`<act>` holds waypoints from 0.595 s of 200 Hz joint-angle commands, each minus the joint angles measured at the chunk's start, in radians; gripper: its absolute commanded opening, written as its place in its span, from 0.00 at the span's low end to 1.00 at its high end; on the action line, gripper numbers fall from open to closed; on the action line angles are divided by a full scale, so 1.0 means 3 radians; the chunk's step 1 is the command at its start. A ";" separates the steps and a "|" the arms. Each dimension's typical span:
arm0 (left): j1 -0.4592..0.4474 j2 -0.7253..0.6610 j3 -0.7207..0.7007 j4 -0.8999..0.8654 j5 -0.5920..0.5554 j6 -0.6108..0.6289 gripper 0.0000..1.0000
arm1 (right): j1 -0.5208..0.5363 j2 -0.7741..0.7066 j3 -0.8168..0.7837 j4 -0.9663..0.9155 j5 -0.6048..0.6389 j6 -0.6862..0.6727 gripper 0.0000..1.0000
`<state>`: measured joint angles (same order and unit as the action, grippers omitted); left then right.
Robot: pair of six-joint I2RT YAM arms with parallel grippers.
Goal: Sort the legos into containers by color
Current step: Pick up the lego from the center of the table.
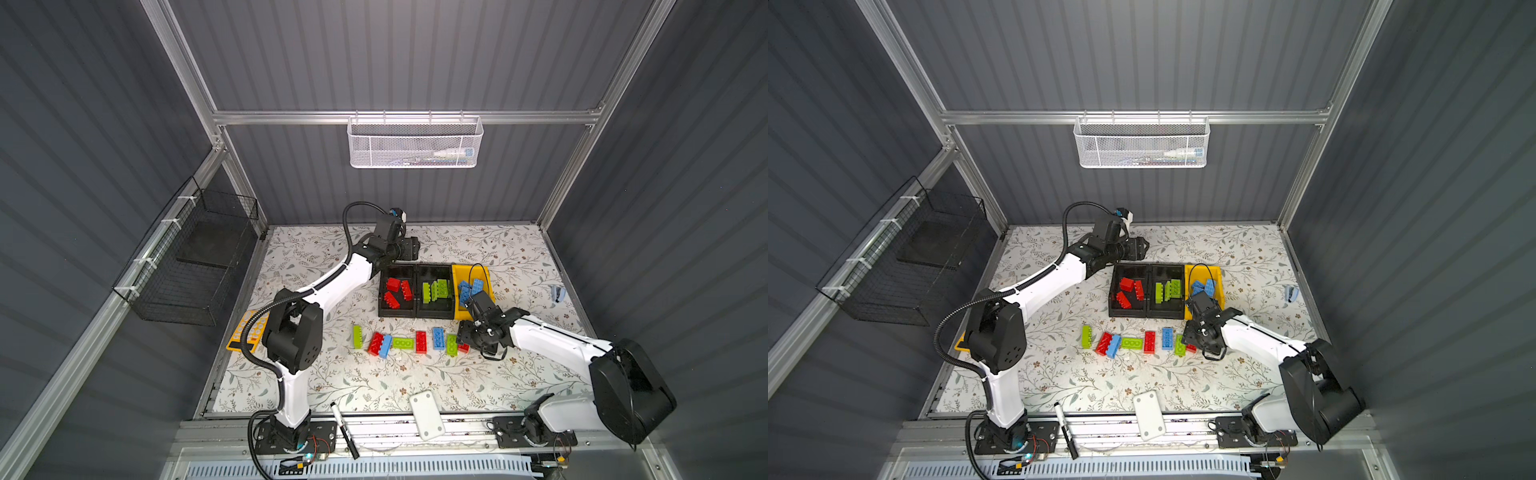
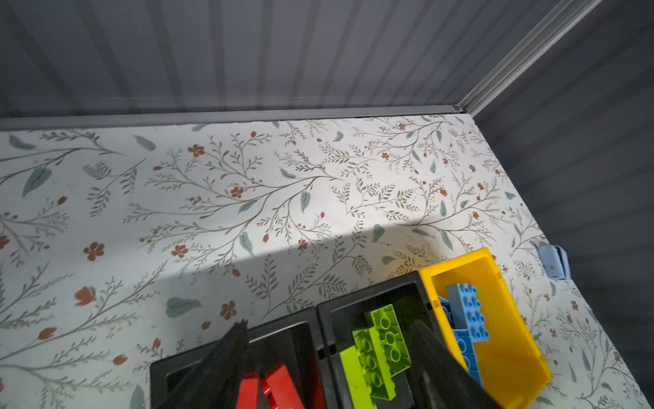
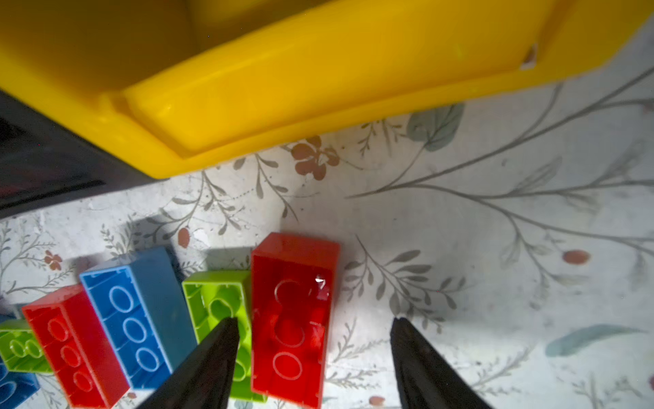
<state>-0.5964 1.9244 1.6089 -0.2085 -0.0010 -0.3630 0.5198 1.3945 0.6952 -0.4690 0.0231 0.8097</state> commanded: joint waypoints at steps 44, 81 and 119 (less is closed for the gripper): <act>0.0003 -0.0185 -0.0212 0.0001 -0.0082 -0.0067 0.73 | 0.0021 0.0011 0.0096 0.0029 0.0086 0.0088 0.38; 0.0074 -0.0345 -0.0404 -0.0010 -0.0144 -0.0071 0.73 | 0.0020 -0.0106 0.0292 -0.0140 0.0211 -0.0047 0.29; 0.0190 -0.0595 -0.0864 0.0075 -0.0153 -0.0127 0.73 | 0.0018 -0.0095 0.0691 -0.0221 0.0291 -0.0288 0.28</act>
<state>-0.5652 1.8057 1.4334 -0.1947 -0.0315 -0.3786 0.5198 1.3724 0.8242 -0.5053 0.0746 0.7845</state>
